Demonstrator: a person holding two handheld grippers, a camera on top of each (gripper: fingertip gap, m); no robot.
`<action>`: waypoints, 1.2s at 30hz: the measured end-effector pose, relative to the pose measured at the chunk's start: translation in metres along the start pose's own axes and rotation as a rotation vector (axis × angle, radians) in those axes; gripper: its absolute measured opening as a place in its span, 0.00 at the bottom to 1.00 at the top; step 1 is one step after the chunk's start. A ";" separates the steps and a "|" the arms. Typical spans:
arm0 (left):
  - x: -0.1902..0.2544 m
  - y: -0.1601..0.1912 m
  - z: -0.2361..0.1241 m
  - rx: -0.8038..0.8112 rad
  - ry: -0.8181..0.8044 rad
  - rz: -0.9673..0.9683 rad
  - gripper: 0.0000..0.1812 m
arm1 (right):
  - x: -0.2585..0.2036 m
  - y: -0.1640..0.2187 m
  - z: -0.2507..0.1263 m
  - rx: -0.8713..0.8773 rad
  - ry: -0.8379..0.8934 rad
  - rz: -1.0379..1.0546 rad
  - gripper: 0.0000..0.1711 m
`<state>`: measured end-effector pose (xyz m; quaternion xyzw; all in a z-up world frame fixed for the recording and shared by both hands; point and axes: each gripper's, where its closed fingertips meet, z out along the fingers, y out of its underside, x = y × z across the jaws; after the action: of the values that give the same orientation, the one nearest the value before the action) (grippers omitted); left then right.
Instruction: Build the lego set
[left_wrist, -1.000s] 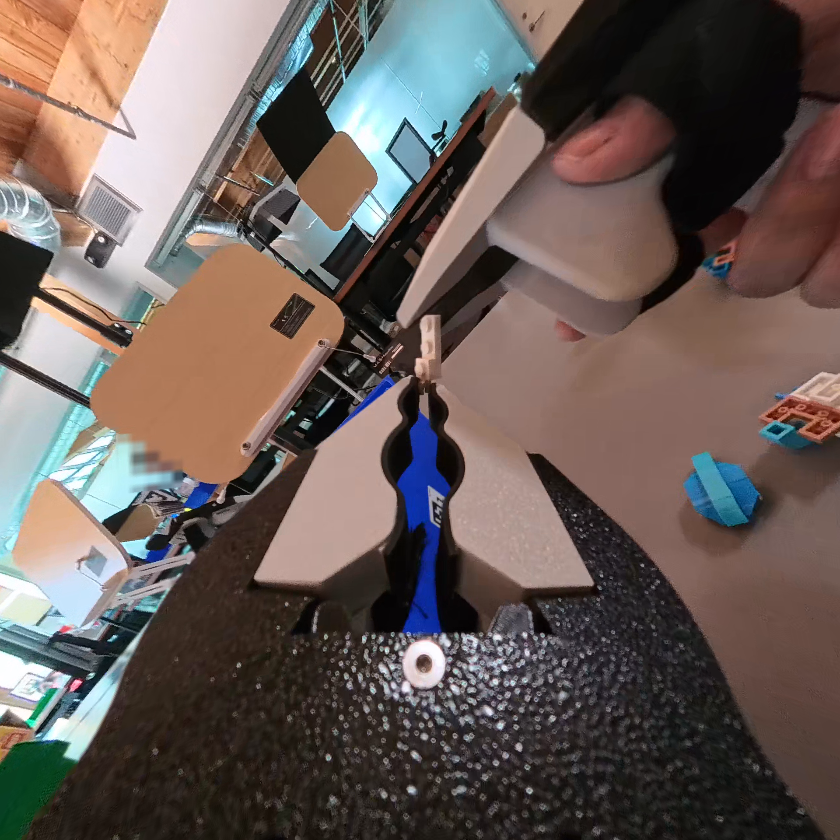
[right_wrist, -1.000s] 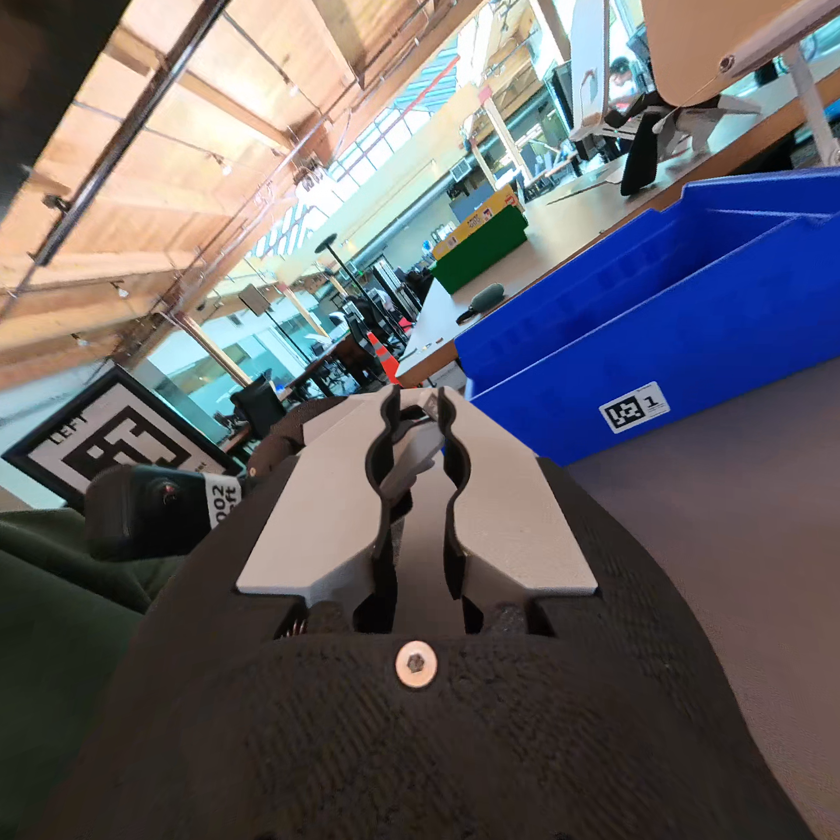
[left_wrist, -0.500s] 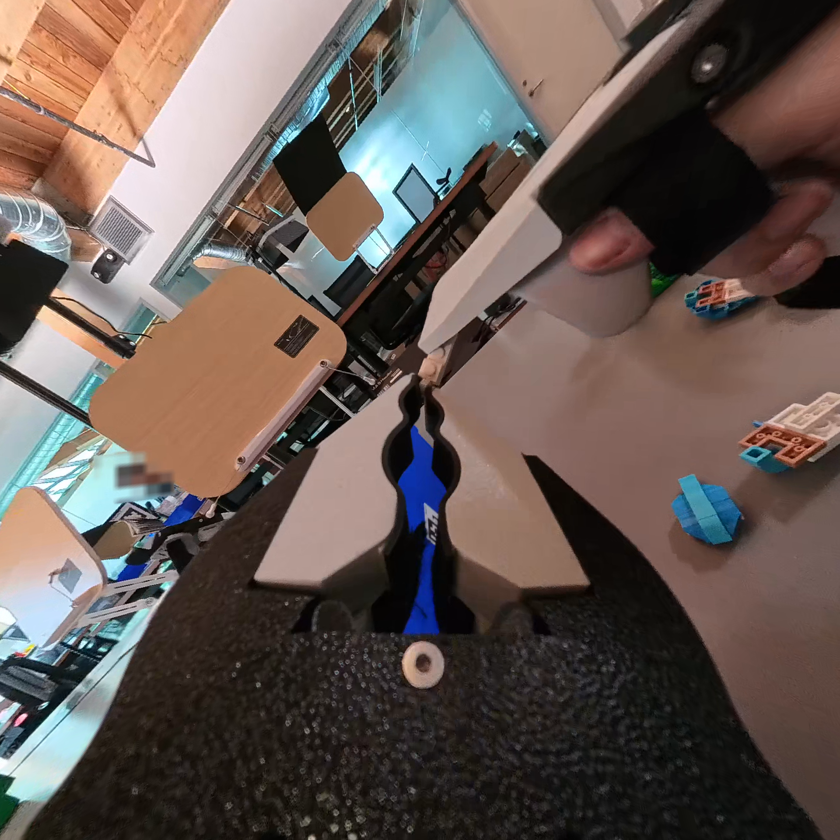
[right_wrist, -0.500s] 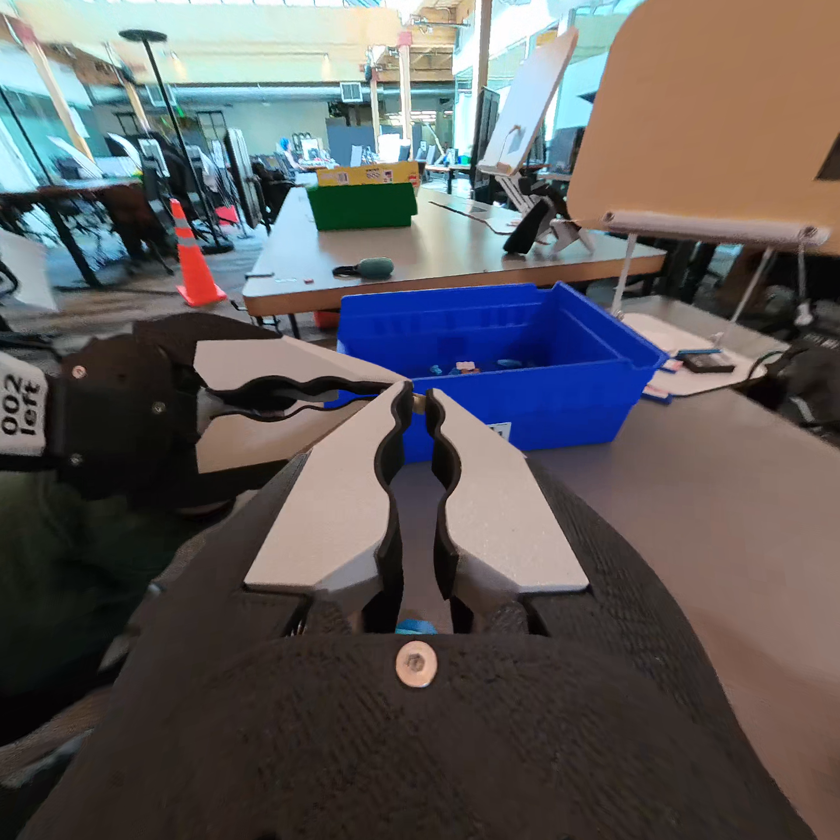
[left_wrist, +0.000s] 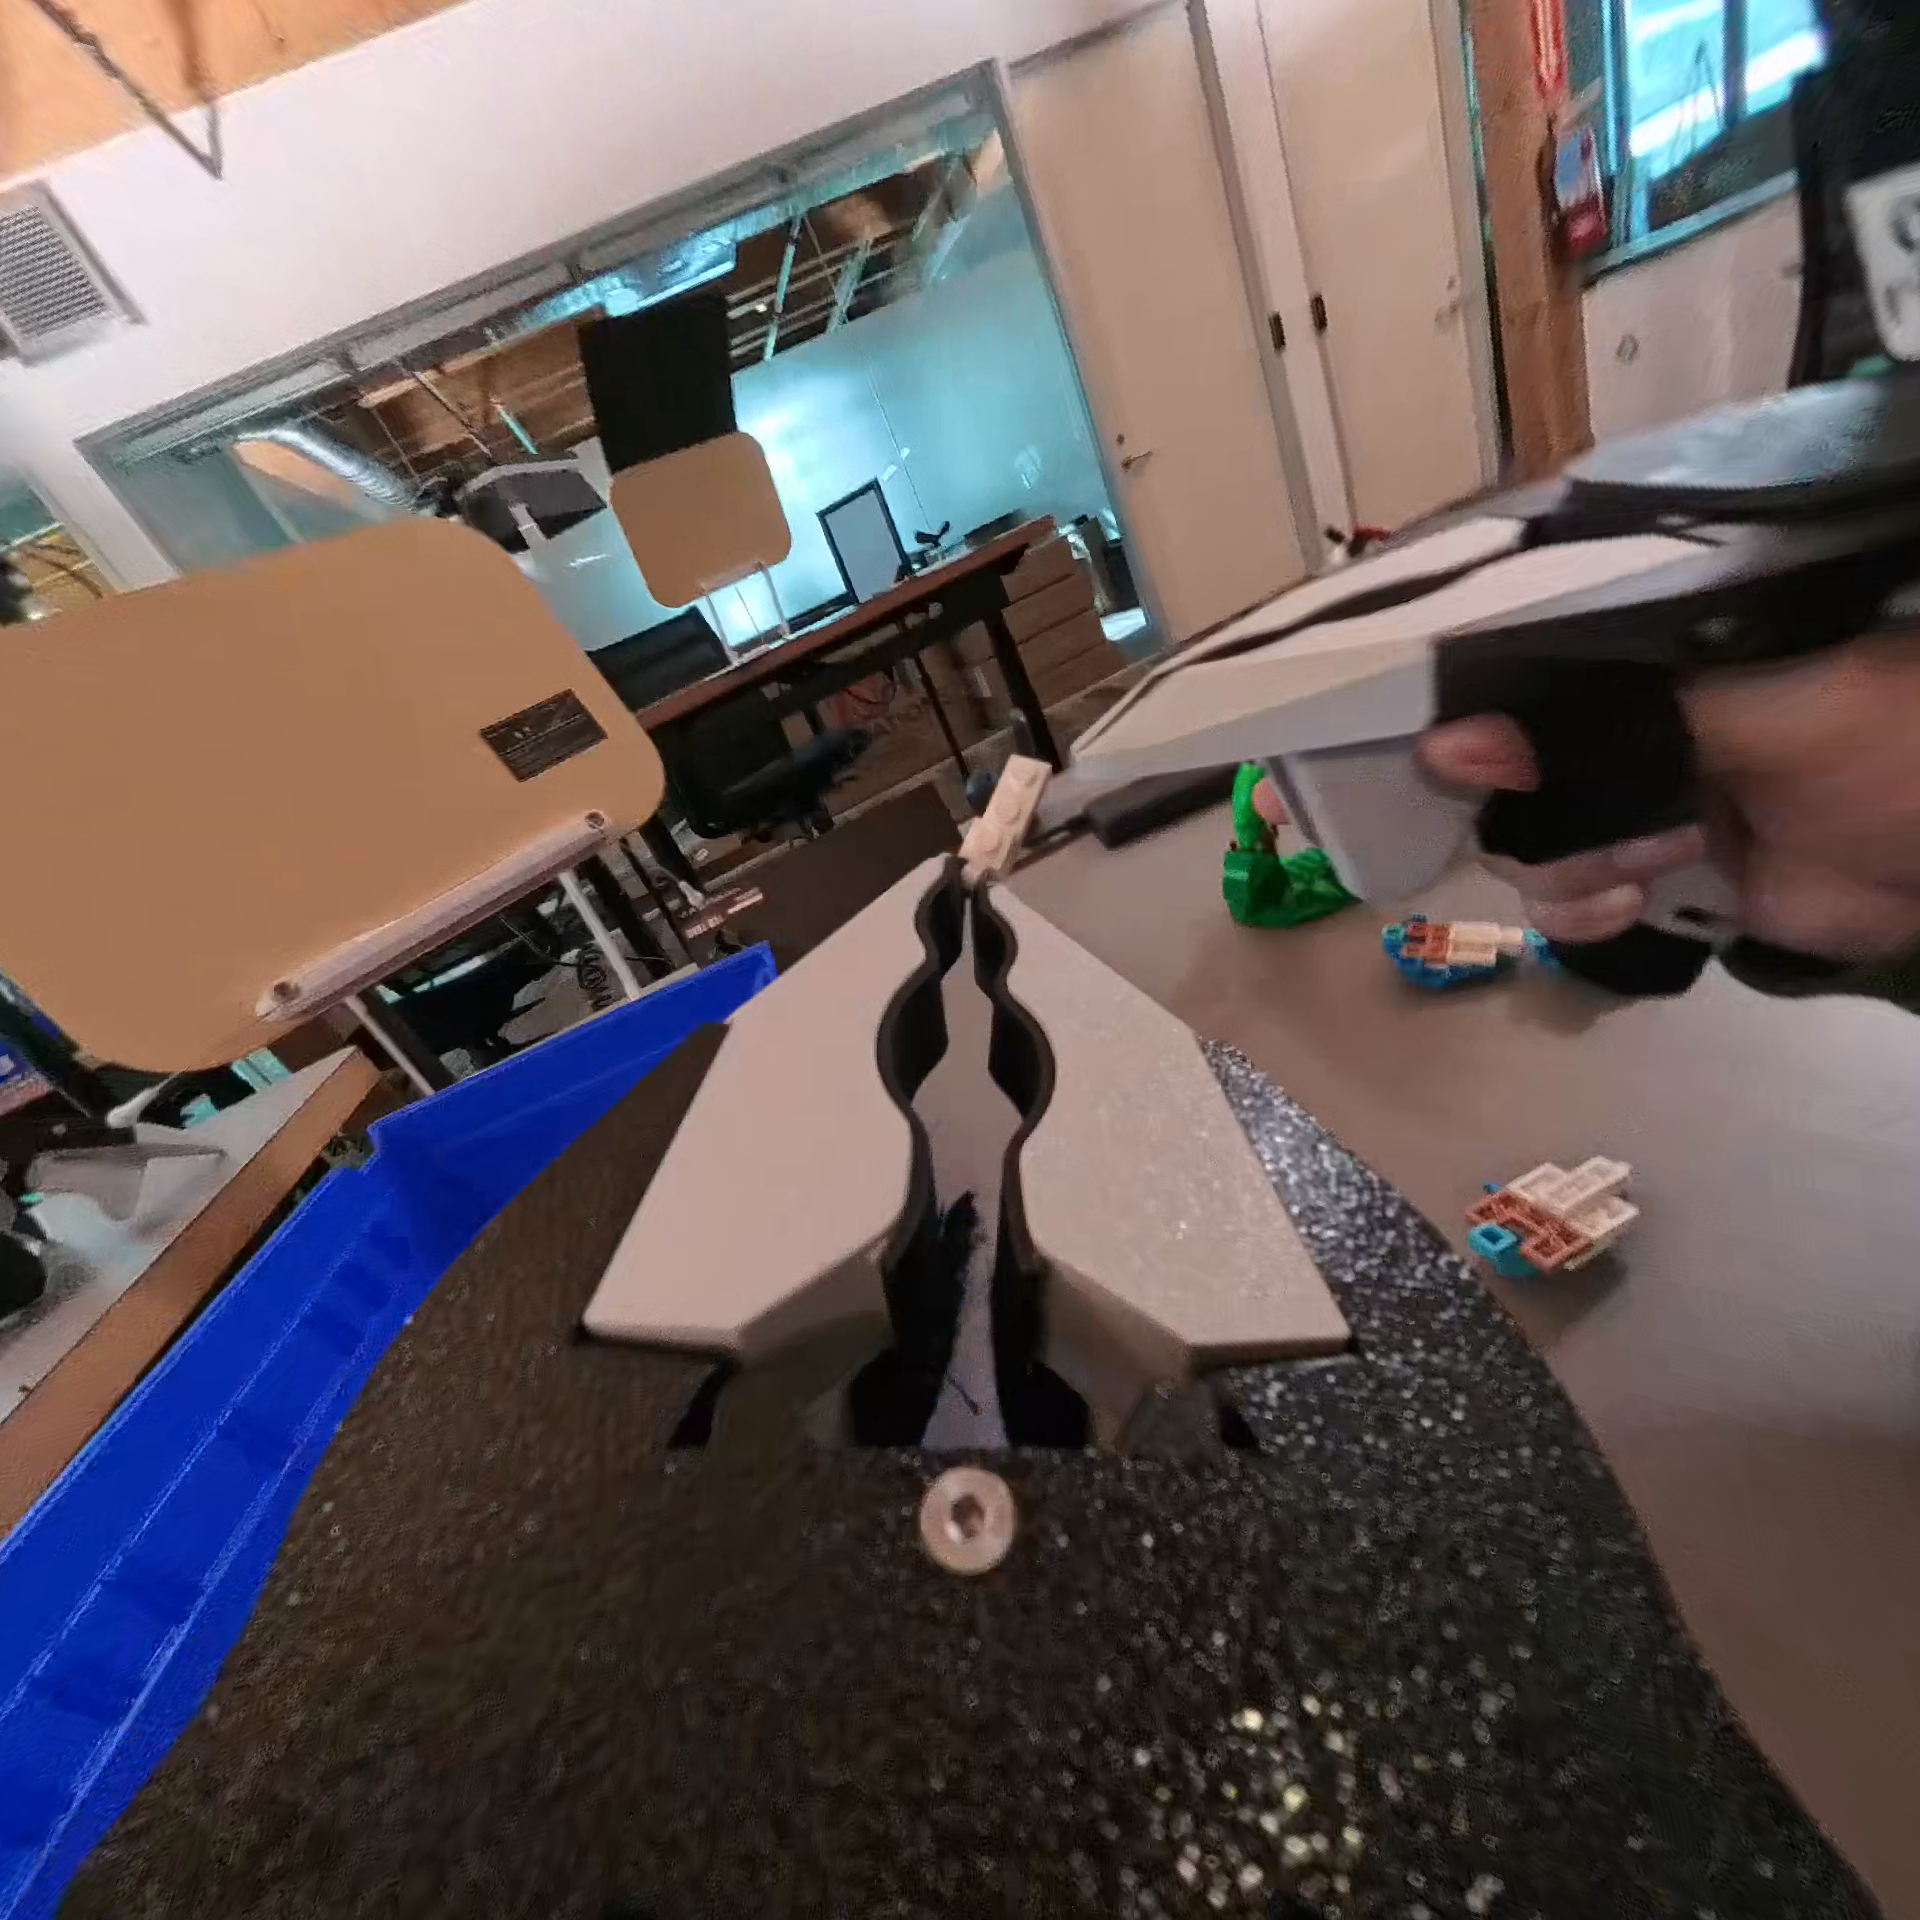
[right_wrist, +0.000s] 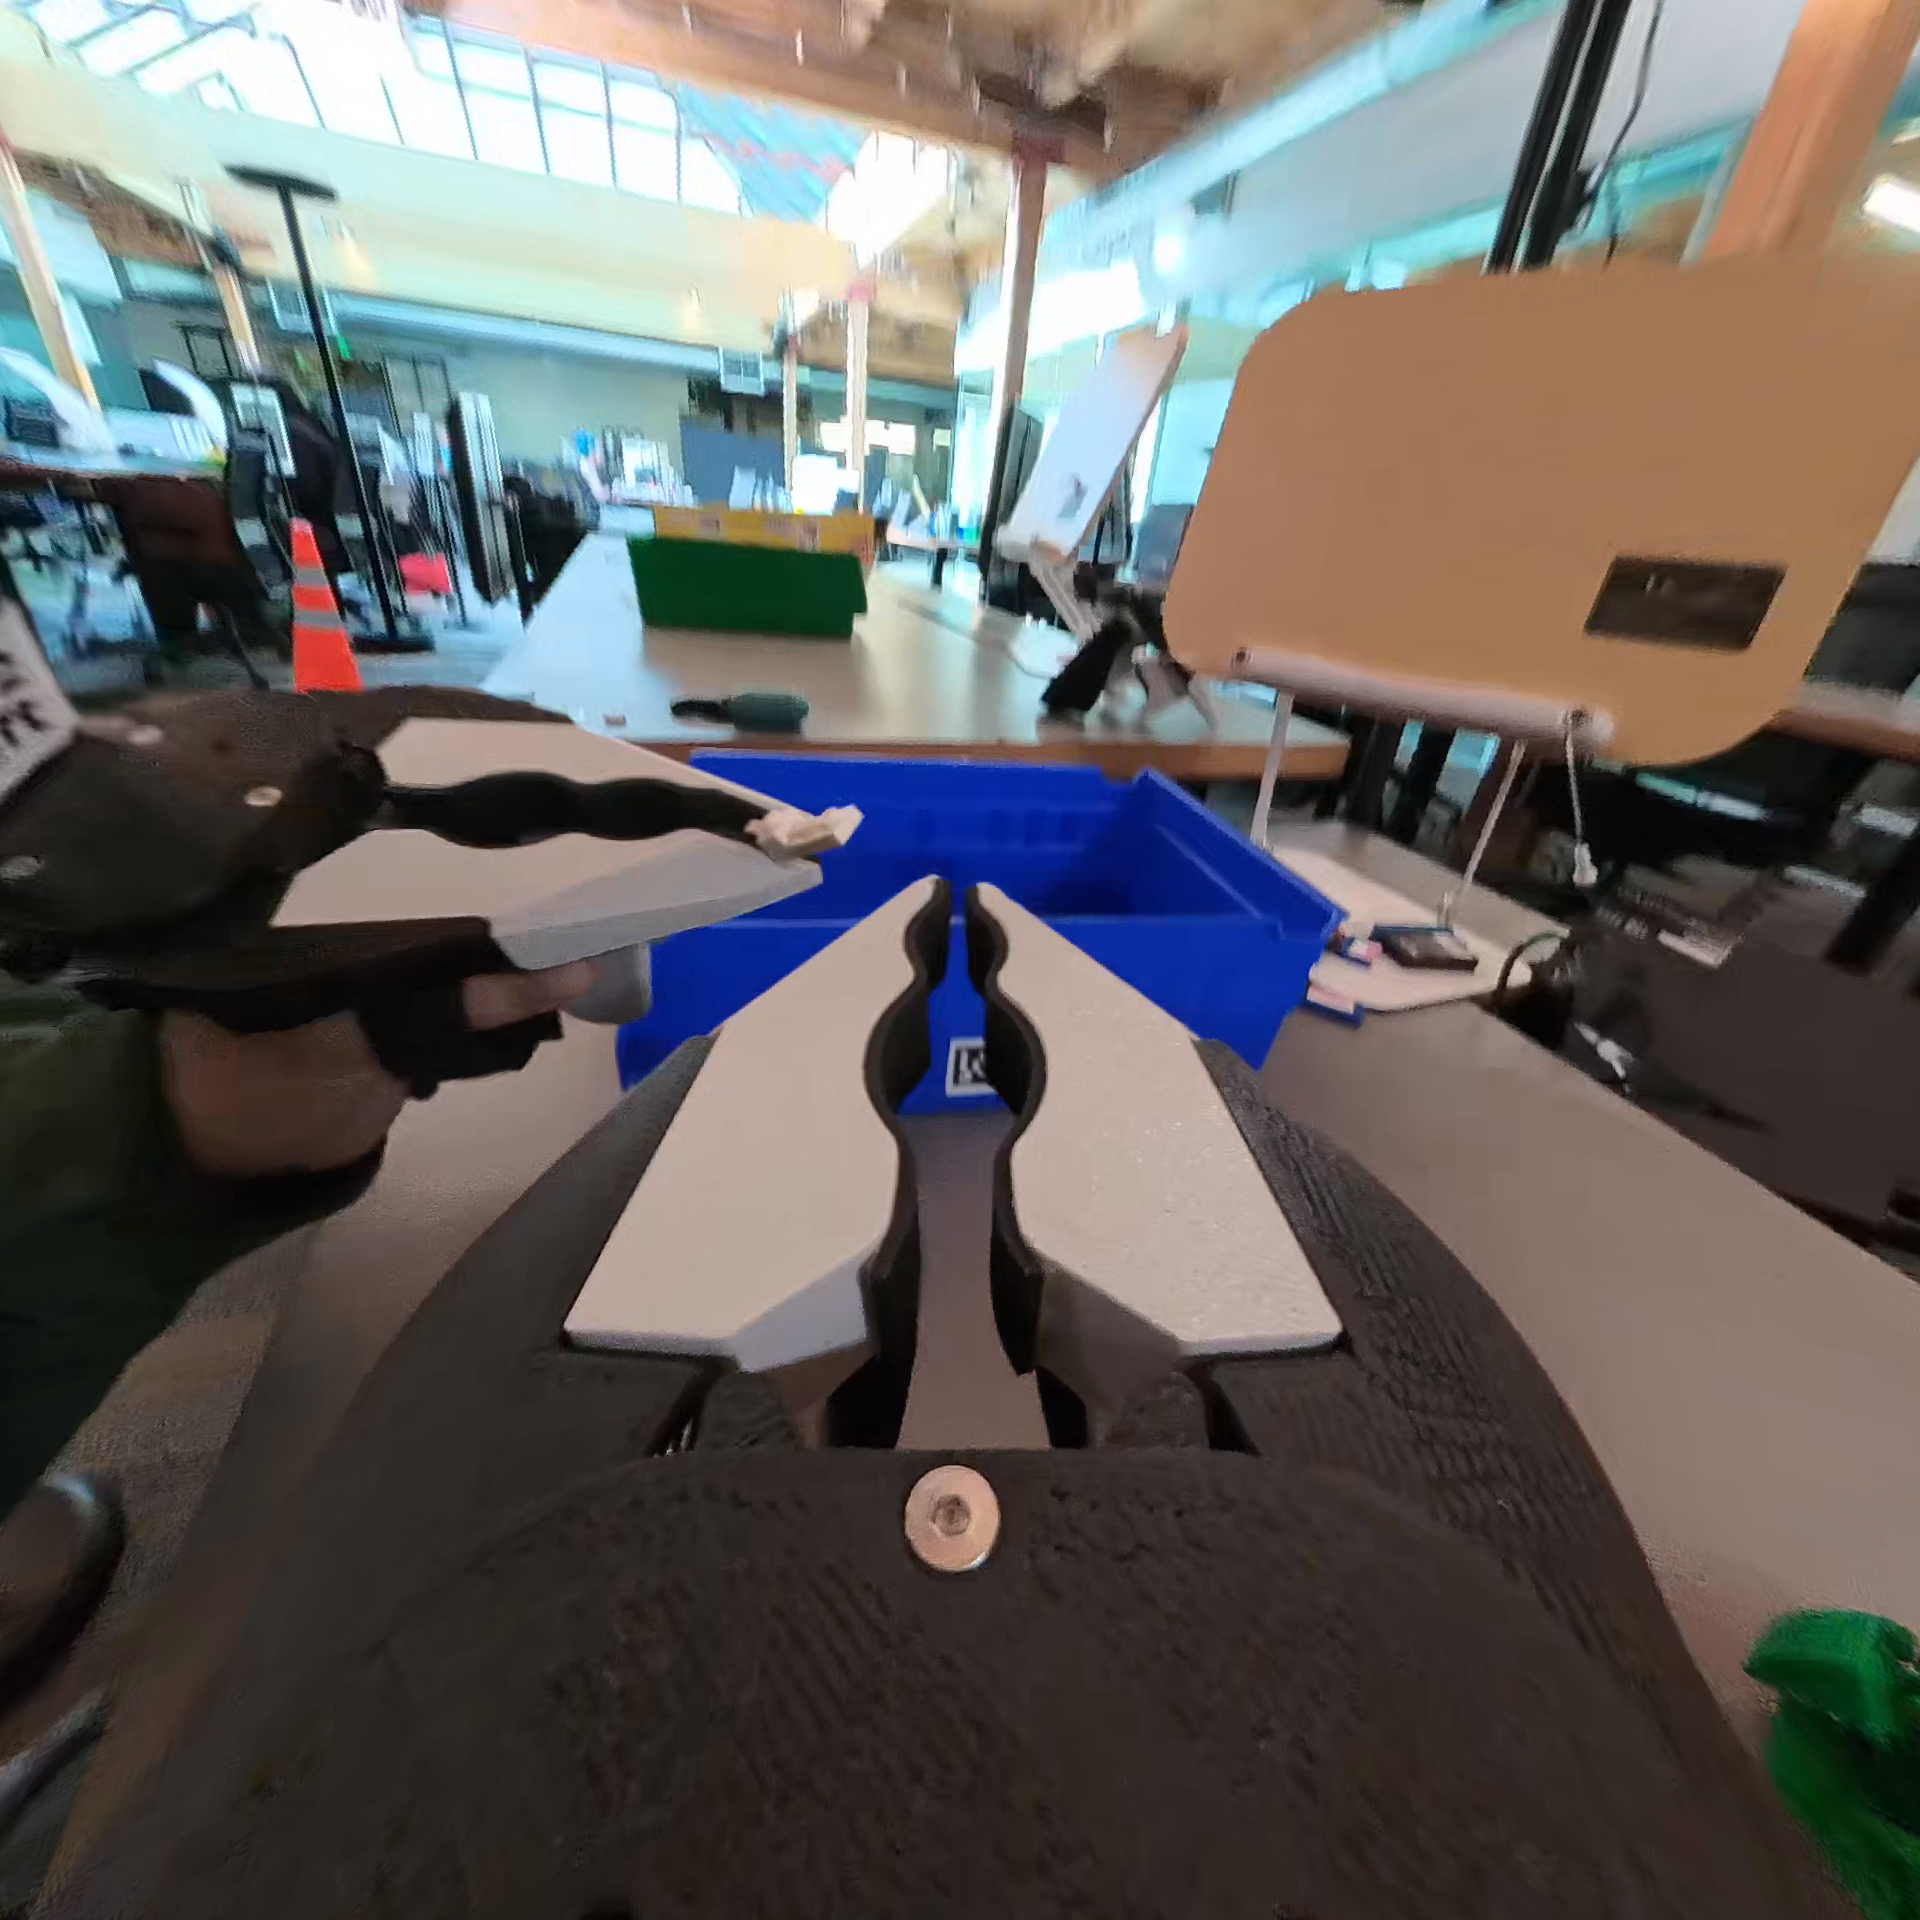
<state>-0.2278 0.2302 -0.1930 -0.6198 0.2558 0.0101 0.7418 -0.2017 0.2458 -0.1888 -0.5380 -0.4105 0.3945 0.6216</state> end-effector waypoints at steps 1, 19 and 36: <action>-0.004 -0.003 -0.002 0.013 -0.017 0.005 0.00 | -0.004 -0.006 -0.002 0.037 -0.023 0.052 0.04; 0.054 -0.056 -0.023 0.164 0.586 -0.311 0.22 | -0.055 -0.047 -0.033 0.258 -0.435 0.175 0.01; 0.078 -0.050 -0.031 0.009 0.729 -0.278 0.02 | -0.070 -0.037 -0.055 0.188 -0.519 -0.061 0.02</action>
<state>-0.1550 0.1665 -0.1808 -0.6083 0.4162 -0.3128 0.5991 -0.1733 0.1571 -0.1626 -0.3462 -0.5334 0.5367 0.5545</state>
